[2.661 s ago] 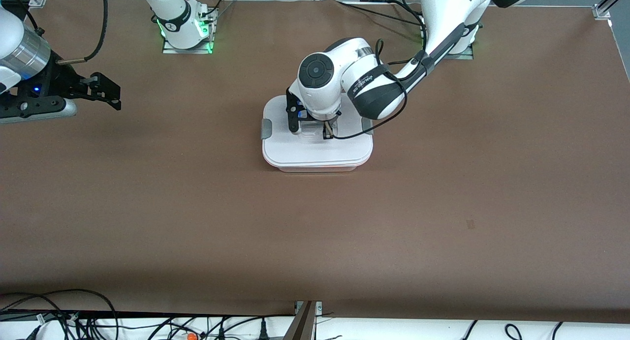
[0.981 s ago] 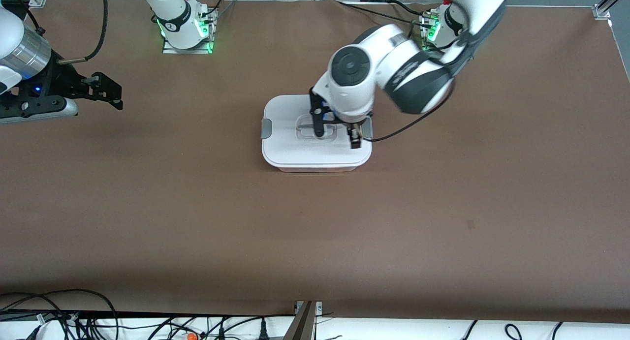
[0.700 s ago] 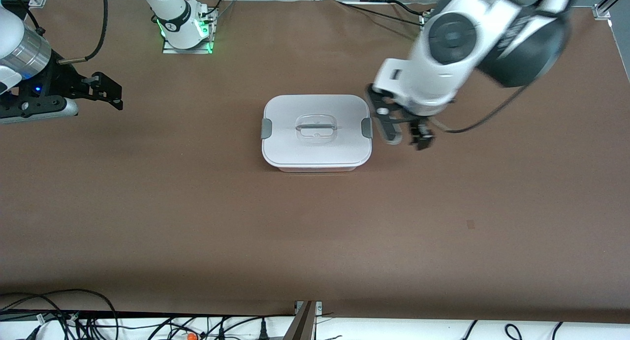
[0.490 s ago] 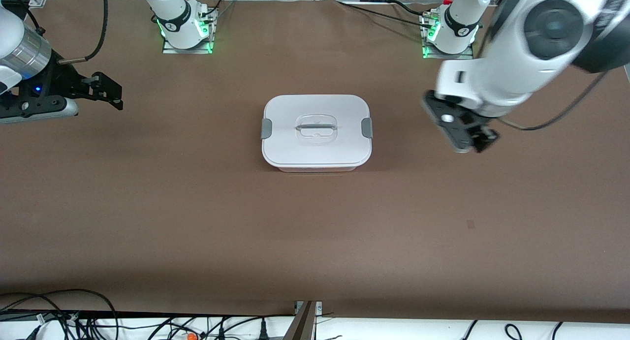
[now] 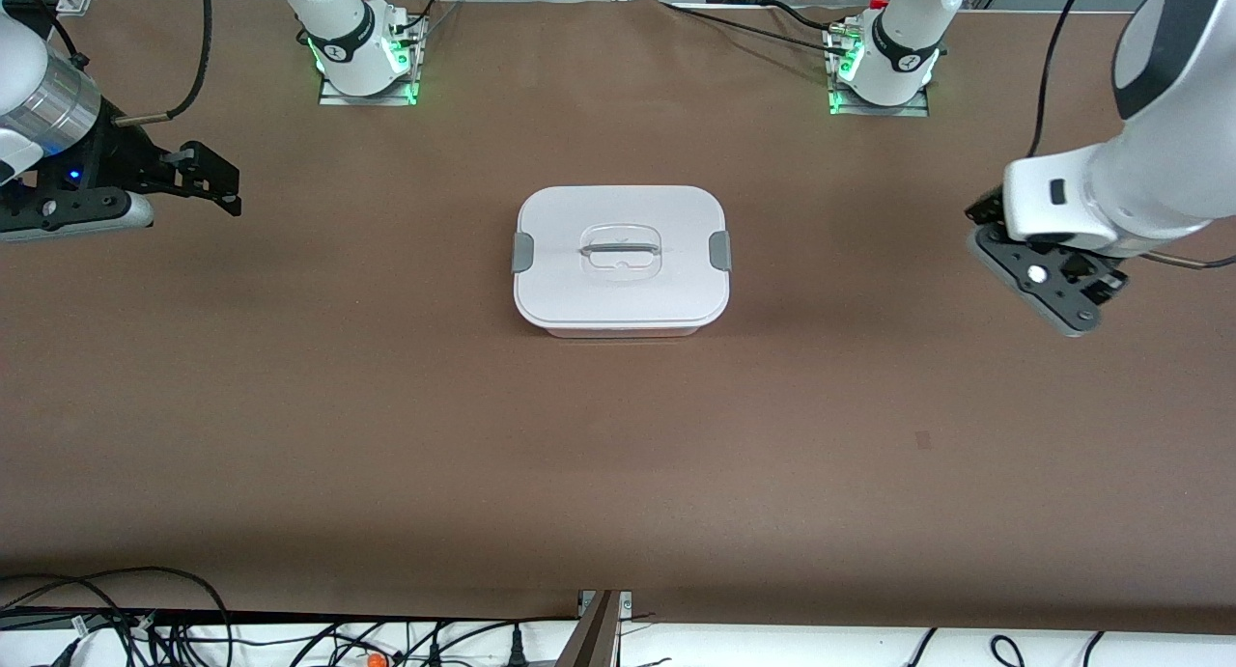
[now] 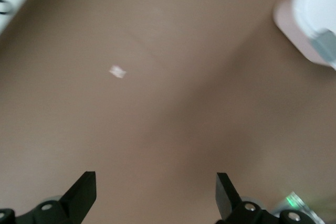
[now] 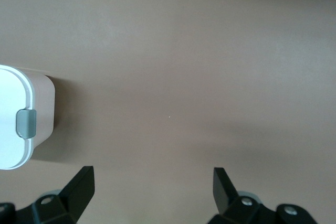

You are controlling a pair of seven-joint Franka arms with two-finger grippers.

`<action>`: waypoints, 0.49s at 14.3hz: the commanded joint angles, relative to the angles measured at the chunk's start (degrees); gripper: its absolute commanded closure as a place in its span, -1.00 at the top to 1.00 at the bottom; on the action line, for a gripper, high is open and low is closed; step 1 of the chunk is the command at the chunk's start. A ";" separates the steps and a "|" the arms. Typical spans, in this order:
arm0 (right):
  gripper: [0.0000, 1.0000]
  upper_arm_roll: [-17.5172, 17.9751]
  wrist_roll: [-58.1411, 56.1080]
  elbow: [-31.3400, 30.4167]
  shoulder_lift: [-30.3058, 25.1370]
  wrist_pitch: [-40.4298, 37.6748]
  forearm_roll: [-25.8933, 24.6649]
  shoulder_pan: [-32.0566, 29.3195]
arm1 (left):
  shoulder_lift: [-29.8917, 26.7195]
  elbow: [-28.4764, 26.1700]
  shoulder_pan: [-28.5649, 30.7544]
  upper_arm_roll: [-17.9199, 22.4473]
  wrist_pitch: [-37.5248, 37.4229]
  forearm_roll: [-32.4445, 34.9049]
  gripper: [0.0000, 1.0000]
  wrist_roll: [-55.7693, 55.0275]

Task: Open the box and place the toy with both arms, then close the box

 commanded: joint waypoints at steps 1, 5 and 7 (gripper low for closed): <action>1.00 0.37 0.62 1.23 0.47 -0.39 0.79 -0.38 | -9.89 -11.01 -5.53 10.83 10.15 -8.00 1.00 -13.71; 1.00 0.37 0.62 1.23 0.47 -0.39 0.79 -0.38 | -15.44 -18.68 -12.30 19.73 13.00 -10.59 1.00 -42.48; 1.00 0.37 0.62 1.23 0.47 -0.39 0.79 -0.38 | -21.40 -26.04 -12.66 20.96 13.00 -10.50 1.00 -43.32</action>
